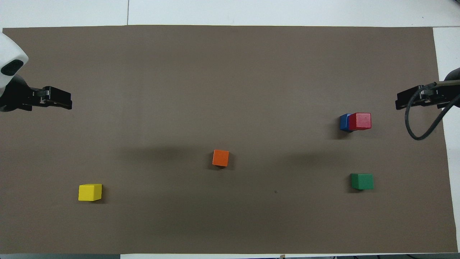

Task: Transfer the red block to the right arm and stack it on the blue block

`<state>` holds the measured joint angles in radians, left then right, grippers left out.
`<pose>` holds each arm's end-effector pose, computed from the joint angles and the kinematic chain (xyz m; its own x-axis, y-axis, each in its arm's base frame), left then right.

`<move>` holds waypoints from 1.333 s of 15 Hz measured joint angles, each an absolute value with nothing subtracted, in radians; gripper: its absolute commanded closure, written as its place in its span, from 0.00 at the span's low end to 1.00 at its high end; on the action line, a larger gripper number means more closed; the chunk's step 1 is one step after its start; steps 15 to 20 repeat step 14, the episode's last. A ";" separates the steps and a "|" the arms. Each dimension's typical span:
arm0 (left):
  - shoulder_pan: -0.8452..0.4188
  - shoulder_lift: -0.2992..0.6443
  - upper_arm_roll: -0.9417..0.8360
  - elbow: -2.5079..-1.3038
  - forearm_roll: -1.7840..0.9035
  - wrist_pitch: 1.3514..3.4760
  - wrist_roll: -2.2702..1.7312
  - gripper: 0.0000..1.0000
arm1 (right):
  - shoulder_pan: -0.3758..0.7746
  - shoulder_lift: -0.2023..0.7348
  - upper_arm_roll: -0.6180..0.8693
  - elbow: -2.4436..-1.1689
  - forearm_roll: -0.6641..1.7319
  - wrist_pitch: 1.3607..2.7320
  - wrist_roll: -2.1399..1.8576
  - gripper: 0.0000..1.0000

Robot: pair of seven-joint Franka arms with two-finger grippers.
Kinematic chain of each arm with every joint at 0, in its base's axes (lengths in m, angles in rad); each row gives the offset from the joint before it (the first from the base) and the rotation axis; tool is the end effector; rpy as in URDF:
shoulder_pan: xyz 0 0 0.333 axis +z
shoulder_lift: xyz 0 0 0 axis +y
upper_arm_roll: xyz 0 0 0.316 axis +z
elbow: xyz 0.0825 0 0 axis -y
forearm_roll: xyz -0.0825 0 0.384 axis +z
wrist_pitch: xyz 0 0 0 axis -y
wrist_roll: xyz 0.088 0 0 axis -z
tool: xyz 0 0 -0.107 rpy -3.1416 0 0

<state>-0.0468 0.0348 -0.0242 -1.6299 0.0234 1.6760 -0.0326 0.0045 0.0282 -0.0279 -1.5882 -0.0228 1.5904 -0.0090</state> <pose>0.5714 -0.0381 0.5861 0.9991 -0.0408 0.0120 -0.0406 -0.9989 -0.0221 0.5637 -0.0154 0.6022 0.9996 -0.0140 -0.0262 -0.0133 -0.9996 0.0233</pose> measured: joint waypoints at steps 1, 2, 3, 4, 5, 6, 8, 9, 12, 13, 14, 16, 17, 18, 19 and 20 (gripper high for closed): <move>-0.047 0.035 -0.024 -1.630 0.023 1.676 -0.033 0.00 | 0.001 0.022 -0.028 -1.589 -0.023 1.586 -0.012 0.00; -0.047 0.035 -0.024 -1.630 0.023 1.676 -0.033 0.00 | -0.002 0.019 -0.028 -1.589 -0.023 1.584 -0.015 0.00; -0.047 0.035 -0.024 -1.630 0.023 1.676 -0.033 0.00 | -0.003 0.019 -0.028 -1.590 -0.023 1.584 -0.016 0.00; -0.047 0.035 -0.024 -1.630 0.023 1.676 -0.033 0.00 | -0.004 0.019 -0.028 -1.590 -0.023 1.584 -0.016 0.00; -0.047 0.035 -0.024 -1.630 0.023 1.676 -0.033 0.00 | -0.004 0.019 -0.028 -1.590 -0.023 1.584 -0.016 0.00; -0.047 0.035 -0.024 -1.630 0.023 1.676 -0.033 0.00 | -0.004 0.019 -0.028 -1.590 -0.022 1.584 -0.016 0.00; -0.047 0.035 -0.024 -1.630 0.023 1.676 -0.033 0.00 | -0.006 0.019 -0.028 -1.590 -0.006 1.584 -0.009 0.00; -0.047 0.035 -0.024 -1.630 0.023 1.676 -0.033 0.00 | -0.008 0.019 -0.029 -1.590 0.013 1.583 0.003 0.00; -0.047 0.035 -0.024 -1.630 0.023 1.676 -0.033 0.00 | -0.008 0.019 -0.030 -1.590 0.021 1.577 0.012 0.00; -0.047 0.035 -0.024 -1.630 0.023 1.676 -0.033 0.00 | -0.008 0.019 -0.030 -1.590 0.021 1.576 0.012 0.00; -0.047 0.035 -0.024 -1.630 0.023 1.676 -0.033 0.00 | -0.008 0.019 -0.030 -1.590 0.021 1.576 0.012 0.00; -0.047 0.035 -0.024 -1.630 0.023 1.676 -0.033 0.00 | -0.008 0.019 -0.030 -1.590 0.021 1.576 0.012 0.00; -0.047 0.035 -0.024 -1.630 0.023 1.676 -0.033 0.00 | -0.008 0.019 -0.030 -1.590 0.021 1.576 0.012 0.00; -0.047 0.035 -0.024 -1.630 0.023 1.676 -0.033 0.00 | -0.008 0.019 -0.030 -1.590 0.021 1.576 0.012 0.00; -0.047 0.035 -0.024 -1.630 0.023 1.676 -0.033 0.00 | -0.008 0.019 -0.030 -1.590 0.021 1.576 0.012 0.00; -0.047 0.035 -0.024 -1.630 0.023 1.676 -0.033 0.00 | -0.008 0.019 -0.030 -1.590 0.021 1.576 0.012 0.00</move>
